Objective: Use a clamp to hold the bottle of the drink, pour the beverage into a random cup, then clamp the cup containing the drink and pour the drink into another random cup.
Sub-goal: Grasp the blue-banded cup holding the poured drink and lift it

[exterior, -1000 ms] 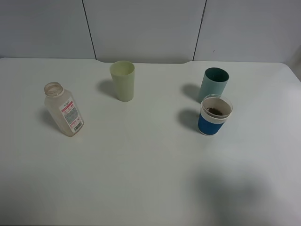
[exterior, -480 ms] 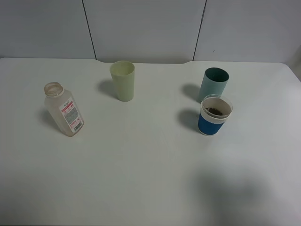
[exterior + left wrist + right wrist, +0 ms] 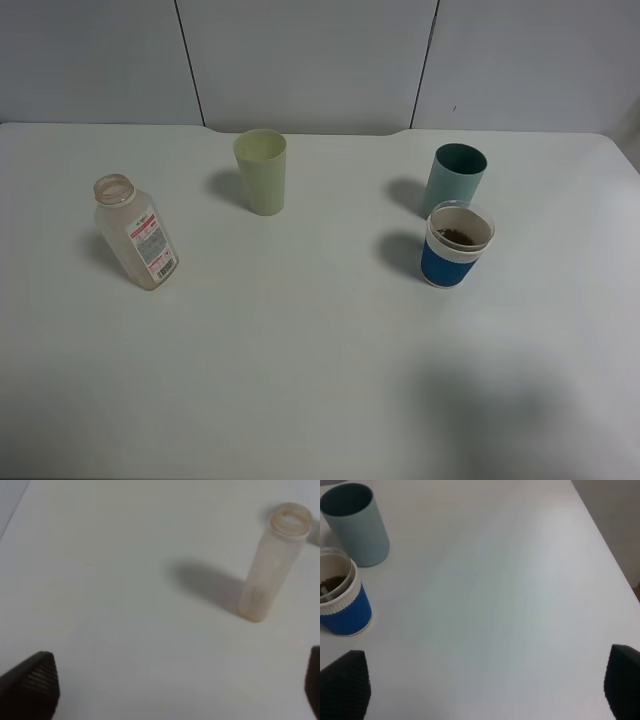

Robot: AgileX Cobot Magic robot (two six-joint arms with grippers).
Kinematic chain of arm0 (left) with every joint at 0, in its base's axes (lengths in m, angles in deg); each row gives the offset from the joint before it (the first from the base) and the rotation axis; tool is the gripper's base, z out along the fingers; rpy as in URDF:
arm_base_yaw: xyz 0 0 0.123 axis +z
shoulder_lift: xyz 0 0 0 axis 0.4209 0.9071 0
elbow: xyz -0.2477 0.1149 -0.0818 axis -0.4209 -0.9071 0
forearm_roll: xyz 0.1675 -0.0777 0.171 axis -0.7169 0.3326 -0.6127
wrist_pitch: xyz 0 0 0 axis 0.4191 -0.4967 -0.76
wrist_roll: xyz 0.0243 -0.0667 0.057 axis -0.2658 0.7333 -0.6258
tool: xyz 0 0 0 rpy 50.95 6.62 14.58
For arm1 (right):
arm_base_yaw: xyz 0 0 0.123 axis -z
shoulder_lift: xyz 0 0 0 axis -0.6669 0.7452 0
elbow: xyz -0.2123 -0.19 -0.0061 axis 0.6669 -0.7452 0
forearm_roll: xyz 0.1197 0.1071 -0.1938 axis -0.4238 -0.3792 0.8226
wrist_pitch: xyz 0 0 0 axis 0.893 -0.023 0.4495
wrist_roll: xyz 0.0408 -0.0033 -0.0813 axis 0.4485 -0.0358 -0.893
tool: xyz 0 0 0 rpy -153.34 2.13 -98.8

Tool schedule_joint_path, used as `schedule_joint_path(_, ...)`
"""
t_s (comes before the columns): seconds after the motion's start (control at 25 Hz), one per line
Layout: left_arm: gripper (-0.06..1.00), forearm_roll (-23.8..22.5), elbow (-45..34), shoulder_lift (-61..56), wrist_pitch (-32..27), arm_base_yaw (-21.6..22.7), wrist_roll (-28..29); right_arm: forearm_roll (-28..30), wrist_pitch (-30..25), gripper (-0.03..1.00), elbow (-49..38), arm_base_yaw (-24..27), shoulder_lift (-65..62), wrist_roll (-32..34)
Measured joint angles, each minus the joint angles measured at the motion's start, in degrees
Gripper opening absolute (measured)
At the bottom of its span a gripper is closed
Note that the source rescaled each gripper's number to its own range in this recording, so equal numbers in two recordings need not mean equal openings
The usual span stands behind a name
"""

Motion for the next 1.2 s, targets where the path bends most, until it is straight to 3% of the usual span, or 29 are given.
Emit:
schedule_joint_path(0.44, 1.00, 0.00, 0.00, 0.00, 0.00, 0.00, 0.00, -0.62, 0.91, 0.80, 0.87, 0.00, 0.73, -0.59)
schedule_joint_path(0.68, 1.00, 0.00, 0.00, 0.00, 0.00, 0.00, 0.00, -0.37, 4.90, 0.80, 7.96, 0.00, 12.39, -0.59)
schedule_joint_path(1.0, 1.00, 0.00, 0.00, 0.00, 0.00, 0.00, 0.00, -0.19, 12.06, 0.80, 13.54, 0.00, 27.17, -2.67)
schedule_joint_path(1.2, 1.00, 0.00, 0.00, 0.00, 0.00, 0.00, 0.00, -1.47, 20.99, 0.80, 14.34, 0.00, 36.88, -6.01)
